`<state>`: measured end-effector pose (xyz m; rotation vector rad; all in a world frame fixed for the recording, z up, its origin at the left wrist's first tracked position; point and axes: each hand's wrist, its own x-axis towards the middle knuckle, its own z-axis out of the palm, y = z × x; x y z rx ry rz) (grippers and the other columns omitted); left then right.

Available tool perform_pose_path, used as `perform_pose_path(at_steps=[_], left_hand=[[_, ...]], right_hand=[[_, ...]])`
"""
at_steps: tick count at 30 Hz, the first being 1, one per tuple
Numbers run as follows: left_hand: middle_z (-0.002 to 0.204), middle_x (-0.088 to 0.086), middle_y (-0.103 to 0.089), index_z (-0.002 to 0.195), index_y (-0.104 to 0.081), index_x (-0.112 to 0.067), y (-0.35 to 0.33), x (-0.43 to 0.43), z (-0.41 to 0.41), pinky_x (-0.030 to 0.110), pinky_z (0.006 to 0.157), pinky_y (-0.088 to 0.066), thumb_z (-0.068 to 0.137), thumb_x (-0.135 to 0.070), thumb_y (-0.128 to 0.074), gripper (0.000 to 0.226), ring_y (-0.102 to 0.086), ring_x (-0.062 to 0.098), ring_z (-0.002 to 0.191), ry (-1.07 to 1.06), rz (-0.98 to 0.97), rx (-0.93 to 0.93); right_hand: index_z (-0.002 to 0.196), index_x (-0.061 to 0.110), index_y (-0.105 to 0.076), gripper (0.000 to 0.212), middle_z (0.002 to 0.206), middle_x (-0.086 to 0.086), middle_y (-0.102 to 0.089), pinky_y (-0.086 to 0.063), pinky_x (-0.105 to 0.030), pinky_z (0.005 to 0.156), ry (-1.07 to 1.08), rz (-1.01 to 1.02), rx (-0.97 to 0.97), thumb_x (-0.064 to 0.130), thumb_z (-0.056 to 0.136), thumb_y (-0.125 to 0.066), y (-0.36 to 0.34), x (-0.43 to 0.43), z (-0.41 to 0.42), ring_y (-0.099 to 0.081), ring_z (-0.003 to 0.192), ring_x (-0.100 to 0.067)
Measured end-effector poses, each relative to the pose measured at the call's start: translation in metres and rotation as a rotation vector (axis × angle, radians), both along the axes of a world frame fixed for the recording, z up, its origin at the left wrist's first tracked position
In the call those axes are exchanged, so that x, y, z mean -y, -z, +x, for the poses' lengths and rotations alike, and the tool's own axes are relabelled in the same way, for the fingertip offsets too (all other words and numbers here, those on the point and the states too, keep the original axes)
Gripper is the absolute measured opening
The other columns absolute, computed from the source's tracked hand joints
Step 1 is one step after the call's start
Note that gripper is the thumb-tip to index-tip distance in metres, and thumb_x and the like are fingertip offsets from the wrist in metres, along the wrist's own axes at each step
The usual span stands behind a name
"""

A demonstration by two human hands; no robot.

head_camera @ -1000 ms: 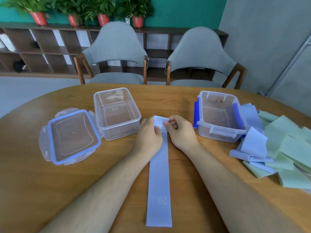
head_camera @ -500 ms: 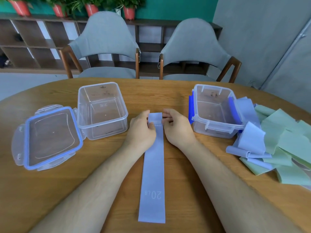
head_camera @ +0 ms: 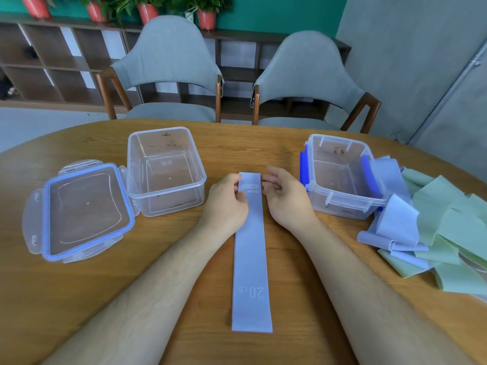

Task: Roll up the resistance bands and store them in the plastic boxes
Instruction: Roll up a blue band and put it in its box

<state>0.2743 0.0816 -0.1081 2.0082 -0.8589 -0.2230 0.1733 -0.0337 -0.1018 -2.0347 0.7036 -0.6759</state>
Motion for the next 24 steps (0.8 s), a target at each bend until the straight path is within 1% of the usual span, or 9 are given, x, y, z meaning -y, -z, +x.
perform_pose_path(at_steps=[1, 4, 9, 12, 13, 15, 17, 21, 24], left_hand=[[0.134, 0.001, -0.058, 0.142, -0.05, -0.016, 0.0, -0.001, -0.001, 0.019, 0.092, -0.04, 0.1, -0.015, -0.052, 0.042, -0.056, 0.01, 0.118, 0.008, 0.005, -0.004], [0.134, -0.001, -0.058, 0.142, -0.051, -0.016, 0.0, -0.002, 0.0, 0.018, 0.093, -0.04, 0.101, -0.014, -0.052, 0.041, -0.055, 0.007, 0.116, 0.011, -0.002, -0.038], [0.127, -0.001, -0.063, 0.134, -0.057, -0.015, 0.0, -0.004, -0.003, 0.019, 0.094, -0.043, 0.098, -0.009, -0.049, 0.037, -0.057, 0.008, 0.115, -0.043, -0.037, -0.031], [0.124, 0.0, -0.063, 0.132, -0.058, -0.014, -0.004, -0.004, -0.007, 0.021, 0.093, -0.045, 0.098, -0.013, -0.052, 0.035, -0.059, 0.01, 0.113, -0.025, -0.001, 0.017], [0.123, 0.0, -0.064, 0.131, -0.058, -0.014, -0.005, -0.006, -0.008, 0.02, 0.09, -0.044, 0.098, -0.014, -0.053, 0.034, -0.059, 0.01, 0.111, -0.025, -0.001, 0.015], [0.121, 0.001, -0.064, 0.131, -0.058, -0.013, -0.007, -0.007, -0.009, 0.018, 0.087, -0.042, 0.098, -0.018, -0.054, 0.034, -0.059, 0.01, 0.11, -0.027, 0.009, 0.034], [0.121, 0.001, -0.06, 0.135, -0.054, -0.015, -0.007, -0.007, -0.011, 0.02, 0.086, -0.039, 0.098, -0.024, -0.054, 0.038, -0.055, 0.013, 0.118, -0.009, 0.053, 0.055], [0.129, 0.003, -0.054, 0.14, -0.049, -0.015, -0.01, -0.009, -0.009, 0.027, 0.098, -0.041, 0.1, -0.028, -0.052, 0.042, -0.047, 0.018, 0.128, 0.054, 0.118, 0.08], [0.133, 0.001, -0.054, 0.141, -0.047, -0.019, -0.013, -0.016, -0.003, 0.02, 0.088, -0.041, 0.1, -0.029, -0.055, 0.043, -0.052, 0.008, 0.116, 0.098, 0.123, -0.012]], right_hand=[[0.143, 0.011, -0.048, 0.043, 0.128, -0.001, -0.064, -0.048, -0.018, 0.1, -0.008, 0.002, -0.003, 0.007, 0.1, -0.05, 0.0, 0.0, 0.0, -0.059, 0.118, -0.006], [0.14, 0.009, -0.05, 0.041, 0.122, 0.005, -0.064, -0.048, -0.011, 0.095, -0.023, 0.013, -0.008, 0.007, 0.099, -0.051, 0.002, -0.002, 0.0, -0.061, 0.114, -0.004], [0.139, 0.013, -0.054, 0.042, 0.127, 0.004, -0.065, -0.049, -0.021, 0.101, -0.111, -0.082, -0.046, 0.009, 0.098, -0.049, 0.004, -0.002, -0.002, -0.059, 0.118, -0.002], [0.135, 0.012, -0.057, 0.04, 0.126, 0.002, -0.067, -0.05, -0.025, 0.1, -0.036, -0.126, -0.025, 0.007, 0.096, -0.048, 0.005, -0.004, -0.004, -0.061, 0.115, -0.006], [0.134, 0.011, -0.059, 0.04, 0.125, 0.001, -0.067, -0.049, -0.024, 0.1, -0.028, -0.154, -0.032, 0.006, 0.095, -0.047, 0.006, -0.005, -0.004, -0.062, 0.114, -0.008], [0.132, 0.009, -0.06, 0.039, 0.124, 0.0, -0.067, -0.046, -0.011, 0.095, -0.033, -0.192, -0.063, 0.004, 0.095, -0.047, 0.005, -0.005, -0.006, -0.062, 0.112, -0.009], [0.131, 0.009, -0.061, 0.038, 0.123, 0.0, -0.067, -0.043, -0.004, 0.088, -0.038, -0.188, -0.071, 0.004, 0.096, -0.048, 0.005, -0.004, -0.009, -0.063, 0.112, -0.009], [0.129, 0.012, -0.062, 0.037, 0.123, 0.005, -0.066, -0.045, -0.008, 0.088, -0.016, -0.161, -0.055, 0.005, 0.095, -0.048, 0.002, 0.001, -0.007, -0.061, 0.108, -0.004], [0.13, 0.014, -0.061, 0.037, 0.124, 0.006, -0.067, -0.047, -0.007, 0.089, -0.083, -0.114, -0.04, 0.005, 0.096, -0.05, 0.001, 0.0, -0.006, -0.061, 0.111, -0.001]])
